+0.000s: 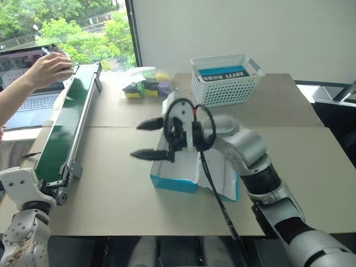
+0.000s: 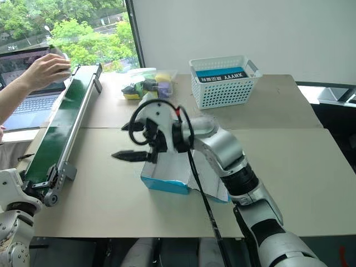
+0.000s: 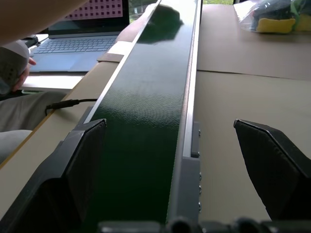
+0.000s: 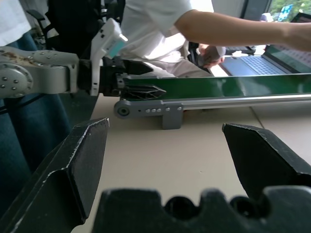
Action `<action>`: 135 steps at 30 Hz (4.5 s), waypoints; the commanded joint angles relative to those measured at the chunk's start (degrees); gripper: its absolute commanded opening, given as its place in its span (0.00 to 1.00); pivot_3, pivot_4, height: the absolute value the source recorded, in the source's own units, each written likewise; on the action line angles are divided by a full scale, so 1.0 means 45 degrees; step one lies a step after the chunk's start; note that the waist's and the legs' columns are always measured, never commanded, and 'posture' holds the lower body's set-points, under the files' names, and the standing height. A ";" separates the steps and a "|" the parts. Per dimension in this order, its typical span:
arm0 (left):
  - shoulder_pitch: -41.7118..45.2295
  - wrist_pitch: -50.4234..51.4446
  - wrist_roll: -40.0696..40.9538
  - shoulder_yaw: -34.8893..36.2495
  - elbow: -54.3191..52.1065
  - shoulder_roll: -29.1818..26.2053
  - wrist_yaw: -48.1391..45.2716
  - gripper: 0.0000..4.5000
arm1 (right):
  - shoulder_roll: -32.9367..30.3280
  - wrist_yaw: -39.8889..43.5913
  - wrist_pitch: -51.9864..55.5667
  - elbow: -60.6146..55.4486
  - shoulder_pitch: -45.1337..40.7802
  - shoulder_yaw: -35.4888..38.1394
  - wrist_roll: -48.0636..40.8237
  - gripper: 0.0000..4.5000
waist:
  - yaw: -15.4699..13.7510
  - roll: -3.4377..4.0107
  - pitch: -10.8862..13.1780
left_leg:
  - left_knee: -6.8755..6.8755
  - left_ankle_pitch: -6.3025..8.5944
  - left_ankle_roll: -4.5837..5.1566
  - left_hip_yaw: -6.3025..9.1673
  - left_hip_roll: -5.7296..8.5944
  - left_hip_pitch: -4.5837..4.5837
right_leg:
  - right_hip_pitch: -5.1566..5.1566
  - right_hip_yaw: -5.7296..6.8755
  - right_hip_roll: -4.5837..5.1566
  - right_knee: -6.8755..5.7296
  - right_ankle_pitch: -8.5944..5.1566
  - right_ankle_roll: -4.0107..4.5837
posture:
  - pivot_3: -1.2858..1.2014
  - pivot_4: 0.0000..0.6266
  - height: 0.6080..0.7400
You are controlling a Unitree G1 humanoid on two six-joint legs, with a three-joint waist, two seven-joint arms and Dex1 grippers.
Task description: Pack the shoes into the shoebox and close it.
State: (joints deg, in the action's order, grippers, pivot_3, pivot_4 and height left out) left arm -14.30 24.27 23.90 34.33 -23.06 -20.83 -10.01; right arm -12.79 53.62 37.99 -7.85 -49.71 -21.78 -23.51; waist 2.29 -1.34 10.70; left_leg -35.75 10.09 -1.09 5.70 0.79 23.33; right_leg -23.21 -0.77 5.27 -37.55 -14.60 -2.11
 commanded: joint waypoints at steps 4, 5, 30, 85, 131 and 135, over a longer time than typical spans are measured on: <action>-0.0519 0.0504 0.0675 0.0699 -0.0862 -0.0200 -0.0125 1.00 | 0.1198 -0.1951 0.0179 0.0003 0.0092 -0.0309 0.0997 0.99 | 0.0036 -0.0002 -0.0001 | 0.0002 0.0013 -0.0021 -0.0003 0.0001 0.0001 | -0.0014 -0.0012 -0.0001 -0.0003 0.0018 0.0031 | 0.52 0.24 0.93; -0.0448 0.0594 0.0881 0.0751 -0.0867 -0.0137 -0.0090 1.00 | 0.1487 -0.2279 0.0474 -0.0009 0.0165 -0.0108 0.0832 0.99 | 0.0036 -0.0002 -0.0001 | 0.0003 0.0014 -0.0022 -0.0003 -0.0001 0.0002 | -0.0018 -0.0012 -0.0003 -0.0003 0.0018 0.0032 | 0.52 0.24 0.93; -0.0038 0.2175 0.1687 0.0892 -0.0539 -0.0197 0.0680 1.00 | 0.1518 -0.2619 0.1160 -0.0277 0.0361 -0.0122 0.0899 0.99 | 0.0038 -0.0011 -0.0005 | 0.0002 0.0022 -0.0036 -0.0004 -0.0012 0.0002 | -0.0015 -0.0010 -0.0013 0.0000 0.0017 0.0033 | 0.52 0.24 0.93; 0.1023 0.1847 0.0475 0.0777 0.1014 -0.0377 0.1129 0.56 | 0.1682 -0.3446 0.1234 -0.0080 0.0283 0.0681 0.0797 1.00 | -0.0061 -0.0010 -0.0004 | 0.0004 0.0025 -0.0041 -0.0004 -0.0014 -0.0017 | -0.0008 -0.0008 -0.0013 -0.0005 0.0014 0.0033 | 0.52 0.24 0.93; 0.3655 0.0164 -0.1885 -0.5926 -0.2801 0.1006 0.0401 0.56 | 0.4710 -1.0037 0.6041 0.7582 -0.3272 1.0013 -0.6532 1.00 | 0.0069 -0.0088 -0.0002 | -0.0016 0.0025 -0.0059 -0.0073 -0.0035 0.0141 | -0.0189 -0.0064 -0.0042 -0.0088 0.0024 0.0048 | 0.52 0.24 0.93; 0.3323 0.0080 -0.1881 -0.5634 -0.2899 0.0865 0.0251 0.56 | 0.4598 -0.9955 0.5986 0.7665 -0.3287 0.9942 -0.6451 1.00 | 0.0056 -0.0087 -0.0002 | -0.0018 0.0025 -0.0059 -0.0073 -0.0036 0.0141 | -0.0190 -0.0064 -0.0043 -0.0088 0.0024 0.0048 | 0.52 0.24 0.93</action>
State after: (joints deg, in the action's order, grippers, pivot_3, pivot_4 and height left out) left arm 0.64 26.31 15.37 8.20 -32.82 -16.50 -8.34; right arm 6.47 7.83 66.22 27.21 -62.36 23.11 -51.19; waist 2.54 -1.74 10.69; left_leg -35.83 10.20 -1.35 5.37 0.63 23.97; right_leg -24.06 -1.06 5.08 -37.95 -14.50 -1.89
